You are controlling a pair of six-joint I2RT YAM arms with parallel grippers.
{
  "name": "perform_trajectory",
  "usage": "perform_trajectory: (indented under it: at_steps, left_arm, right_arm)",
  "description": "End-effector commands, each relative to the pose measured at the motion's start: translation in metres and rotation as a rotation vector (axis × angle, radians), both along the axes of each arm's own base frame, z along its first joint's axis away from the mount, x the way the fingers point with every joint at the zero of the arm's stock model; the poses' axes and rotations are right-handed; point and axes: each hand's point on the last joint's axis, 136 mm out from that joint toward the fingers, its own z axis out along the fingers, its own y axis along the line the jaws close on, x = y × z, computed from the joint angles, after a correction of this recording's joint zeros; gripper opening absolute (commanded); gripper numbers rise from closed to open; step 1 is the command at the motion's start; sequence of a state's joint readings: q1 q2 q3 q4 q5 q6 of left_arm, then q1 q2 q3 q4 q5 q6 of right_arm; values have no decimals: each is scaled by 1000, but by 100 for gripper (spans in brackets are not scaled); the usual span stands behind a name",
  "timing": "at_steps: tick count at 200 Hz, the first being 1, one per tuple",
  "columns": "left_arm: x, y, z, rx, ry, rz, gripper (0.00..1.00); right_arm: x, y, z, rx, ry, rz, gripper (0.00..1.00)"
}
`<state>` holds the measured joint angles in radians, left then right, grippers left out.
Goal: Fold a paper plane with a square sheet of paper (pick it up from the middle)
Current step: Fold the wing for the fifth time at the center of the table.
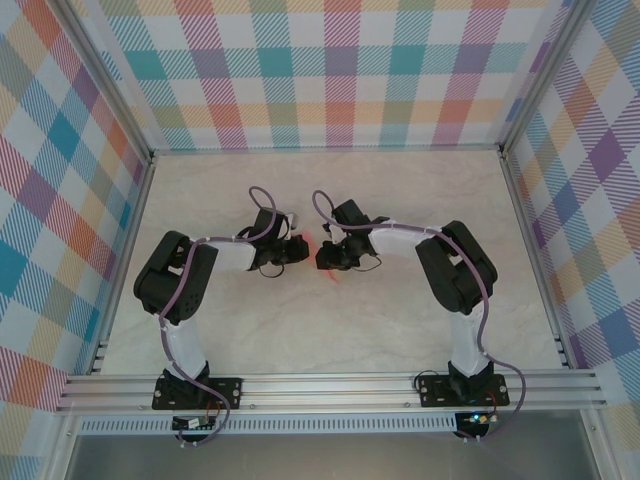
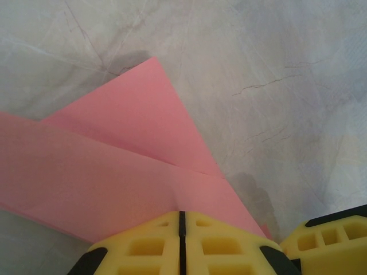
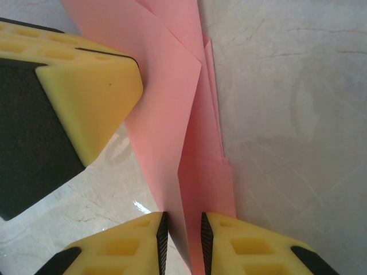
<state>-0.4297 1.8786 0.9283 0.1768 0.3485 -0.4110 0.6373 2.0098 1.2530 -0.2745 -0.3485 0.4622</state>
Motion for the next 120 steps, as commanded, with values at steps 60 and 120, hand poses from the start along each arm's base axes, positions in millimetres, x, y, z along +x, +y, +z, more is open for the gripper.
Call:
perform_trajectory:
  at_steps: [60,120]
  left_arm:
    - [-8,4,1,15,46,9,15]
    - [-6,-7,39,-93,-54,-13,28]
  right_arm:
    - [2,7,-8,149,74,19,6]
    - [4,6,-1,304,141,5,0]
